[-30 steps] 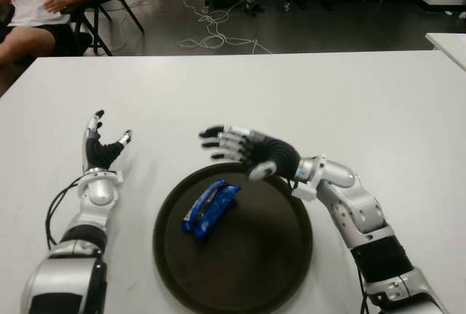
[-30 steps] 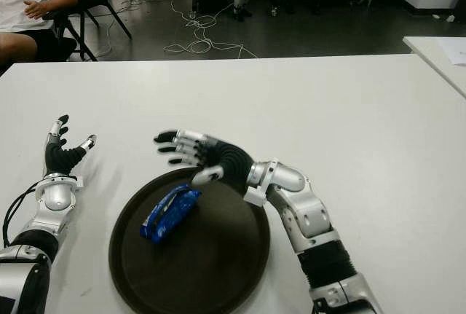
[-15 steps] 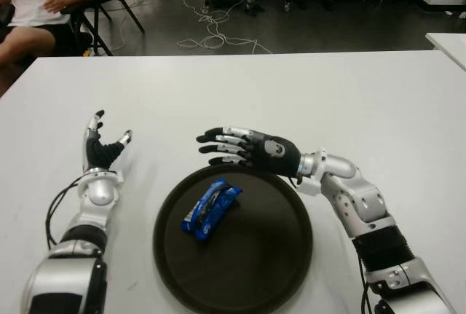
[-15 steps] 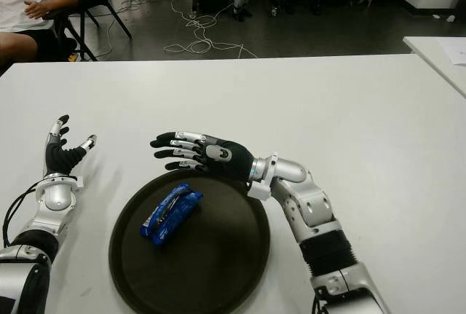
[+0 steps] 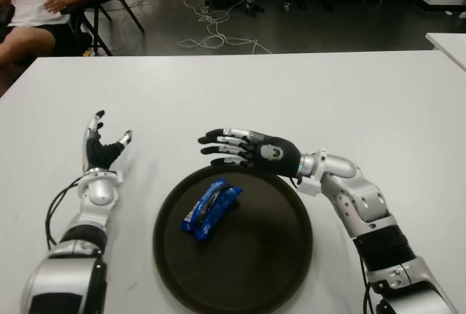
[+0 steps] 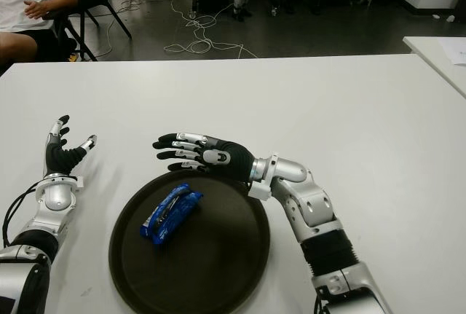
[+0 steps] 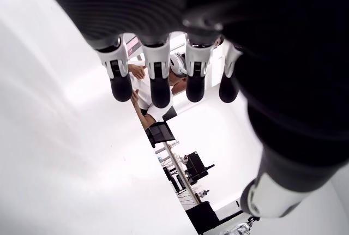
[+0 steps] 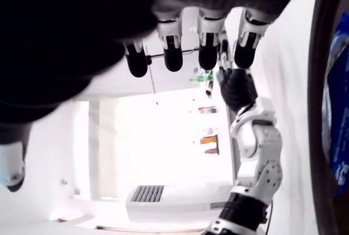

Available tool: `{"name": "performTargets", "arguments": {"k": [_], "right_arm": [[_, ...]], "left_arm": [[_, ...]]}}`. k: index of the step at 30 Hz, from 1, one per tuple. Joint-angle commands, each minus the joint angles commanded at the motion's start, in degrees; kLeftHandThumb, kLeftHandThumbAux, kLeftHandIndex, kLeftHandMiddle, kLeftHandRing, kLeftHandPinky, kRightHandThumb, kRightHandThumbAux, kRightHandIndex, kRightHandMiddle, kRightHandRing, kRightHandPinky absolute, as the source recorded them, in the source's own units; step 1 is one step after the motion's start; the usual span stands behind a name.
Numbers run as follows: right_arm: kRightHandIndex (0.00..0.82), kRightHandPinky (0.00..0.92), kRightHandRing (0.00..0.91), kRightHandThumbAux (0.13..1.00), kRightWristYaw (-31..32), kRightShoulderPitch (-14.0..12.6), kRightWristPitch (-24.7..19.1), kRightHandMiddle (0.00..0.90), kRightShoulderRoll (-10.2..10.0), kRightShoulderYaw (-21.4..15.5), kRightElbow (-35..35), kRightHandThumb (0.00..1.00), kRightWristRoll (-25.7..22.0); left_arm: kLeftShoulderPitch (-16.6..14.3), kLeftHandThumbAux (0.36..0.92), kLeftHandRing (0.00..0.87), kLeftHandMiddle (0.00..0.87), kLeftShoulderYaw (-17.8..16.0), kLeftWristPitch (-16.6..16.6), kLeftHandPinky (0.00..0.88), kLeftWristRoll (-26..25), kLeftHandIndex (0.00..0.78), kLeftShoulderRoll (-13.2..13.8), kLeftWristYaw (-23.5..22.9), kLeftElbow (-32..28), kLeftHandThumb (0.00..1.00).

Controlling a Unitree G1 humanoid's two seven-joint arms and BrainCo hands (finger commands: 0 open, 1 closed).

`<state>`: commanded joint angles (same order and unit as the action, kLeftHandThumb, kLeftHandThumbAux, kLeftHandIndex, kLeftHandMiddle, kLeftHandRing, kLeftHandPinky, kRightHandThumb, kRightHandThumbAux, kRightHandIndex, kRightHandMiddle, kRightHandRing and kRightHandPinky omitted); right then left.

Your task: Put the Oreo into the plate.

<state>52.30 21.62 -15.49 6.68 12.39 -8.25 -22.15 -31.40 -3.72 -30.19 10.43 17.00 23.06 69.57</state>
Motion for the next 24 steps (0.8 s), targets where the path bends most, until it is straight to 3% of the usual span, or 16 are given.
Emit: {"name": "performTargets", "arguments": {"k": [17, 20, 24], "right_arm": [[0.000, 0.000, 0.000, 0.492, -0.13, 0.93, 2.55, 0.000, -0.40, -0.70, -2.79, 0.000, 0.76], [0.000, 0.000, 0.000, 0.488, 0.04, 2.04, 4.65, 0.000, -0.50, -1.87, -4.58, 0.000, 0.68], [0.000, 0.000, 0.000, 0.461, -5.93, 1.16, 13.26, 0.000, -0.18, -6.42, -6.28, 0.000, 3.38]], "left_arm": [[0.07, 0.747, 0.070, 0.097, 0.08, -0.49, 0.051, 0.16, 0.068, -0.21, 0.64, -0.17, 0.000], [0.01, 0.743, 0.071, 0.098, -0.04, -0.49, 0.052, -0.01, 0.069, -0.39, 0.59, -0.17, 0.000], [0.07, 0.749, 0.074, 0.097, -0.32, -0.74, 0.057, -0.47, 0.070, -0.62, 0.10, -0.41, 0.000]]}}
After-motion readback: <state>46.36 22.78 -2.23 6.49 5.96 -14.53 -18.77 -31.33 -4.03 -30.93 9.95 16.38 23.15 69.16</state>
